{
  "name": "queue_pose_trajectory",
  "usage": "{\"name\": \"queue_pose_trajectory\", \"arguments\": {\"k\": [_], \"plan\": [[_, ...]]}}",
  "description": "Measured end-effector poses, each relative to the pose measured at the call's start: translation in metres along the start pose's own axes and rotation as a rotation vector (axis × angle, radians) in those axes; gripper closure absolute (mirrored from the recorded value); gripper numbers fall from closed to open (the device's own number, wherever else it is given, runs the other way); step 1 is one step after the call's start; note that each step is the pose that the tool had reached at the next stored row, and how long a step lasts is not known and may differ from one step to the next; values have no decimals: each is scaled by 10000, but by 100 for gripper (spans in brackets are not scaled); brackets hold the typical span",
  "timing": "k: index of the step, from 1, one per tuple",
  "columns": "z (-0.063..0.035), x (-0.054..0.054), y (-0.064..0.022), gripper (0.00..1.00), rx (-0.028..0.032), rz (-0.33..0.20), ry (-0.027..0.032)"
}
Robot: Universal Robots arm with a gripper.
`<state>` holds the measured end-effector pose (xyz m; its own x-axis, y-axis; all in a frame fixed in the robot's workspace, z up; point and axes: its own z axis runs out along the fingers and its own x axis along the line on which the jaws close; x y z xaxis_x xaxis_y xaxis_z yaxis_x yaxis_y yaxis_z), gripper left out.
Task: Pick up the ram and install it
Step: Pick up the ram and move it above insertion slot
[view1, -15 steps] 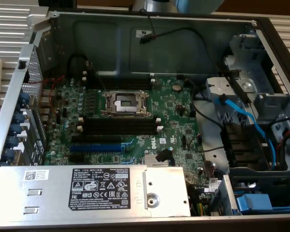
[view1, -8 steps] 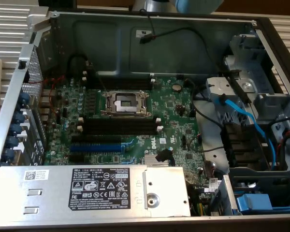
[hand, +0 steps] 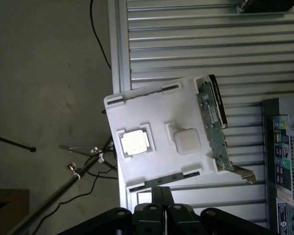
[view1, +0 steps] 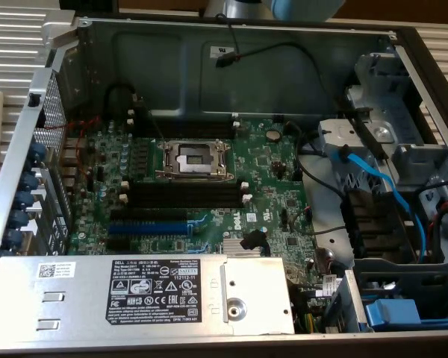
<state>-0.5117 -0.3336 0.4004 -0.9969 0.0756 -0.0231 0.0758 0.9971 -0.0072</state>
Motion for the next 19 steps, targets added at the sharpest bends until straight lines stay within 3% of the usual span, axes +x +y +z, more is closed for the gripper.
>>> {"name": "queue_pose_trajectory", "arguments": {"k": [5, 13, 19], "plan": [[-1, 3, -1, 90, 1, -10, 3], [41, 7, -1, 90, -36, -1373, -11], [149, 41, -13, 90, -87, -1654, -11]]}}
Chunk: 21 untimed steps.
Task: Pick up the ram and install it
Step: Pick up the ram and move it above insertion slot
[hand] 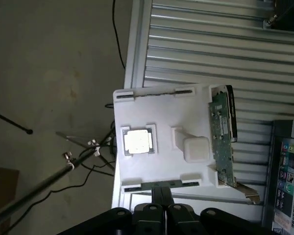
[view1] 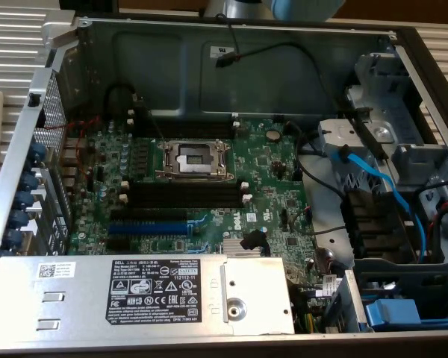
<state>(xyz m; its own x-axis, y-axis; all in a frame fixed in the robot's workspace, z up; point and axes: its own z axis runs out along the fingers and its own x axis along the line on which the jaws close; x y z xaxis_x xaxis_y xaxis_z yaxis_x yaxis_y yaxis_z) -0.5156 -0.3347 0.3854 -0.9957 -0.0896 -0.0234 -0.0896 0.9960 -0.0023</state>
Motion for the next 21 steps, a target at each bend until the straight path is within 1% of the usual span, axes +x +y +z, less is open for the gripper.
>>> {"name": "queue_pose_trajectory", "arguments": {"k": [1, 5, 8, 10, 12, 17, 21], "plan": [[19, 0, -4, 90, -14, -14, -4], [79, 6, -41, 90, -128, -112, -14], [132, 15, -114, 90, -192, -135, -20], [169, 21, -165, 90, -221, -135, -23], [205, 23, -184, 90, -228, -134, -24], [297, 25, -195, 90, -255, -136, -28], [442, 30, -209, 90, -262, -142, -26]]}}
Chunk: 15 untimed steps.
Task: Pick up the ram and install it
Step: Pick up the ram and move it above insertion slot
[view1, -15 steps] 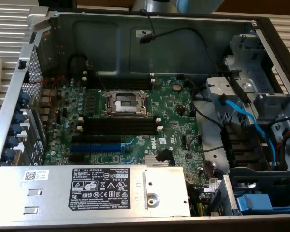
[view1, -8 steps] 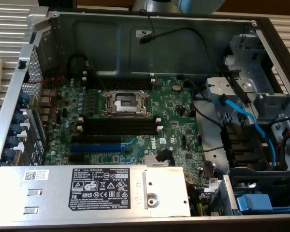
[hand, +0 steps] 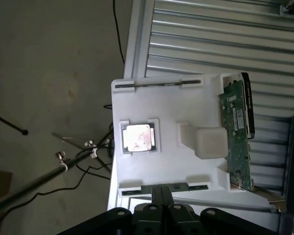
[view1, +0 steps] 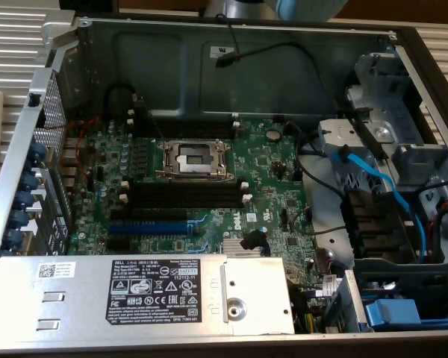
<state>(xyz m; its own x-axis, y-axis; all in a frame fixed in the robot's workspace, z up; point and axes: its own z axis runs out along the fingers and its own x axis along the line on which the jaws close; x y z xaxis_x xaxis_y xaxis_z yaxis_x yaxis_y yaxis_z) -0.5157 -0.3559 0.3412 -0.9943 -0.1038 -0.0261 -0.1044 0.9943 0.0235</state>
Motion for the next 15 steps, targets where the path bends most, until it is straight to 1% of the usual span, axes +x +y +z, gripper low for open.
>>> {"name": "queue_pose_trajectory", "arguments": {"k": [1, 4, 7, 13, 14, 15], "plan": [[38, 7, -5, 90, -4, -29, -1], [83, 9, -5, 90, -40, -1100, 24], [84, 9, -6, 90, -51, -1640, 39], [85, 9, -6, 90, -49, -2736, 69], [84, 9, -6, 90, -45, -3118, 82], [83, 9, -6, 90, -44, -3298, 88]]}}
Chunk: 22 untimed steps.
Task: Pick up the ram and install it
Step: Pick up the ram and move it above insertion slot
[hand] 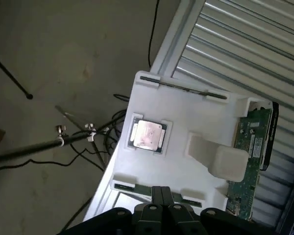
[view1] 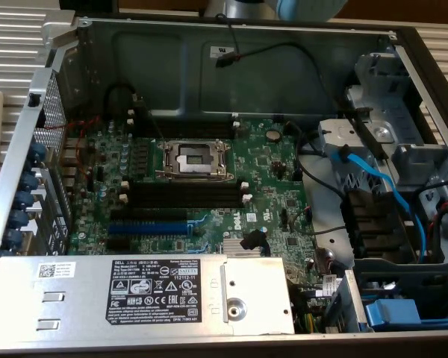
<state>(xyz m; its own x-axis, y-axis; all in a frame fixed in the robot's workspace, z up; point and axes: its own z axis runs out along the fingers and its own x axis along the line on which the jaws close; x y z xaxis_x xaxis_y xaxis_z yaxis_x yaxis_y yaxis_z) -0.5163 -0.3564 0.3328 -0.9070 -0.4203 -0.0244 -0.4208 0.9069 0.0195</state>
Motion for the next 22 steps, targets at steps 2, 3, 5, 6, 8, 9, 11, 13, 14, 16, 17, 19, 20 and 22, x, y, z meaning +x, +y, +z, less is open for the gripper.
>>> {"name": "queue_pose_trajectory", "arguments": {"k": [2, 3, 5, 6, 8, 9, 11, 13, 14, 16, 17, 19, 20, 22], "plan": [[0, 0, 0, 90, 3, -353, 11], [0, 0, 1, 90, 7, -540, 18], [0, 1, 1, 90, 5, -904, 29], [0, 1, 1, 90, 1, -1091, 33], [0, 0, 1, 90, -8, -1454, 39], [0, 1, 2, 90, -13, -1638, 43], [0, 0, 1, 90, -21, -1999, 49], [0, 0, 1, 90, -29, -2359, 56], [0, 0, 1, 90, -34, -2543, 59], [0, 0, 1, 90, -42, -2908, 65], [0, 0, 1, 90, -47, -3089, 69], [0, 0, 1, 90, -56, -3458, 75], [0, 0, 1, 90, -60, -3639, 78], [0, 0, 1, 90, -69, -3999, 85]]}}
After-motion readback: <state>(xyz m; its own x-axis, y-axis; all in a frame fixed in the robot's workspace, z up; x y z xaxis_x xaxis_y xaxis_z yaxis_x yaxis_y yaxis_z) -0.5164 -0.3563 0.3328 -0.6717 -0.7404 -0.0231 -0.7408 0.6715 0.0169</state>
